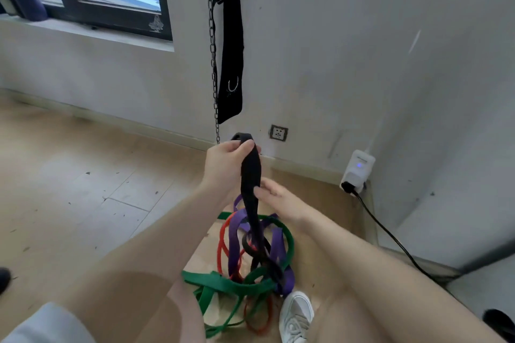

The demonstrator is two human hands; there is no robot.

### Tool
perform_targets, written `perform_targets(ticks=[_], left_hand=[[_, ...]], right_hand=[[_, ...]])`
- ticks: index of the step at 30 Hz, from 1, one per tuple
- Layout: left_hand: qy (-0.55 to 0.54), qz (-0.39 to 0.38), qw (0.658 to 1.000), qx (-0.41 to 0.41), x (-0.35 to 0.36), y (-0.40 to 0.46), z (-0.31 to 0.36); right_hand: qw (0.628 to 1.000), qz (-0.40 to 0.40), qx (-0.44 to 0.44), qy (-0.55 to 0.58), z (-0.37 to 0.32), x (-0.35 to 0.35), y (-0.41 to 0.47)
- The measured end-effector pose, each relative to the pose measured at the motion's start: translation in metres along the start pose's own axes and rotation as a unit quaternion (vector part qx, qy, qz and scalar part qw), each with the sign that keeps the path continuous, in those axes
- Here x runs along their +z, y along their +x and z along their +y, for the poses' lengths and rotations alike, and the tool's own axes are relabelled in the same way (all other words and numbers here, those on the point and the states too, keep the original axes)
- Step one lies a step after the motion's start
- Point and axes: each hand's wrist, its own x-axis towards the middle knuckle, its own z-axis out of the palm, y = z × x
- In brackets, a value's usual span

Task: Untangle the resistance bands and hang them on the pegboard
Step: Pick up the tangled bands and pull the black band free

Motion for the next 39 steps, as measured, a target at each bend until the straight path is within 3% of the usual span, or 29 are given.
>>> perform_targets(ticks=[5, 8, 11, 16, 19, 23, 26, 27, 29, 31, 32, 36, 39], left_hand=[[-0.001, 0.021, 0.999, -0.024, -0.001, 0.007, 0.013], [-0.017, 0.048, 0.998, -0.043, -0.006, 0.016, 0.013], [-0.079, 0.075, 0.99, -0.09, -0.014, 0.025, 0.01], [-0.152, 0.075, 0.978, -0.124, -0.03, 0.037, 0.008], [-0.181, 0.002, 0.97, -0.163, -0.035, 0.038, 0.006], [-0.082, -0.134, 0.974, -0.164, -0.04, 0.031, -0.009], [-0.073, -0.136, 0.978, -0.142, -0.042, 0.025, -0.014], [-0.066, -0.137, 0.982, -0.108, -0.043, 0.024, -0.014], [-0.007, -0.141, 0.989, -0.039, -0.045, 0.018, -0.017], [0.06, -0.133, 0.989, -0.011, -0.045, 0.013, -0.026], [0.076, -0.122, 0.99, -0.014, -0.044, 0.012, -0.032], [0.176, 0.011, 0.984, 0.014, -0.05, 0.024, -0.043], [0.227, 0.026, 0.973, 0.017, -0.049, 0.031, -0.04]], right_hand=[[0.998, -0.015, -0.029, 0.06, 0.021, 0.022, -0.008], [0.996, 0.002, -0.053, -0.078, 0.027, 0.031, -0.007], [0.983, 0.087, -0.093, -0.136, 0.018, 0.032, -0.003], [0.989, 0.115, -0.08, -0.035, -0.015, 0.021, 0.0], [0.988, 0.108, -0.071, 0.081, -0.043, 0.018, -0.001], [0.968, 0.136, -0.131, 0.165, -0.1, 0.007, 0.001], [0.932, 0.126, -0.158, 0.301, -0.148, -0.011, 0.011], [0.934, 0.125, -0.151, 0.299, -0.158, -0.015, 0.016], [0.973, 0.147, -0.086, 0.154, -0.158, -0.014, 0.024], [0.989, 0.148, -0.03, 0.007, -0.147, -0.008, 0.025], [0.988, 0.148, -0.038, -0.004, -0.145, -0.007, 0.025], [0.96, 0.185, -0.179, 0.112, -0.164, -0.019, 0.018], [0.963, 0.184, -0.182, 0.071, -0.162, -0.022, 0.023]])
